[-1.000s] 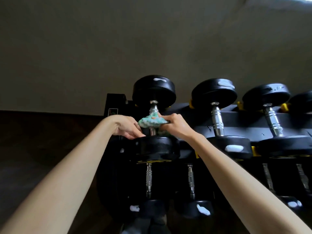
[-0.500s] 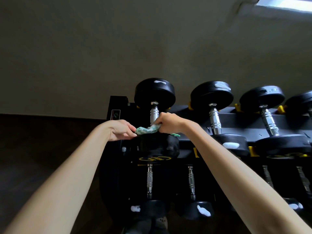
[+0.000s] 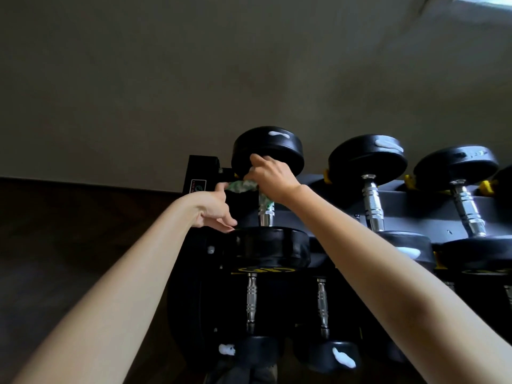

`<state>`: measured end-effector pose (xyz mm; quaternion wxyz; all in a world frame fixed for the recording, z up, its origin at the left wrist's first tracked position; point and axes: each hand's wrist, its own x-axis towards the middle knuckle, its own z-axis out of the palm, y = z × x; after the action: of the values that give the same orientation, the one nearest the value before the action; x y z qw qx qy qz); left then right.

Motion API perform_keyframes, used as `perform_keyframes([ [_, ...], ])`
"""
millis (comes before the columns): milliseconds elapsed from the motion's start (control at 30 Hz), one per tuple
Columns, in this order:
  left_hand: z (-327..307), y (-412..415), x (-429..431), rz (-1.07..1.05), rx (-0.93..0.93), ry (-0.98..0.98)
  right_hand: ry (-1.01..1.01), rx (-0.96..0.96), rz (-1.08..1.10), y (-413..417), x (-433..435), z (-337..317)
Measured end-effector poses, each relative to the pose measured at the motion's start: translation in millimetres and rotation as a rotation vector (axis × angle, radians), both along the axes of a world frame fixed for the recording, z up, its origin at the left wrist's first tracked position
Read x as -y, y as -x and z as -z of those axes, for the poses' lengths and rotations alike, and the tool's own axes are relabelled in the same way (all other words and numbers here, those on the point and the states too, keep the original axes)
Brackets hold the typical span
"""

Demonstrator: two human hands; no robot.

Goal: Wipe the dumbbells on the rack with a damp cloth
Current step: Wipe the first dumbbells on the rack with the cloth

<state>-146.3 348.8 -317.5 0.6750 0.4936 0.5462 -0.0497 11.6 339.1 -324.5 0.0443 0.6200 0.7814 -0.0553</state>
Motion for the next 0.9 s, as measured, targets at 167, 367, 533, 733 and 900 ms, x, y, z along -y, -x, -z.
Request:
perform_keyframes([
  [167, -5, -6, 3, -0.094, -0.039, -0.036, 0.053, -0.404, 0.191, -18, 24, 14],
  [367, -11, -12, 5, -0.047, -0.128, -0.057, 0.427, -0.849, 0.133, -36, 60, 19],
  [533, -6, -11, -1, 0.054, -0.178, -0.077, 0.203, -1.236, 0.823, -44, 56, 31],
  [733, -2, -23, -8, 0.181, -0.226, -0.089, 0.250, -1.393, 1.208, -43, 16, 47],
  [900, 1, -28, -7, 0.220, -0.246, -0.114, 0.444, -1.282, 1.022, -34, 23, 45],
])
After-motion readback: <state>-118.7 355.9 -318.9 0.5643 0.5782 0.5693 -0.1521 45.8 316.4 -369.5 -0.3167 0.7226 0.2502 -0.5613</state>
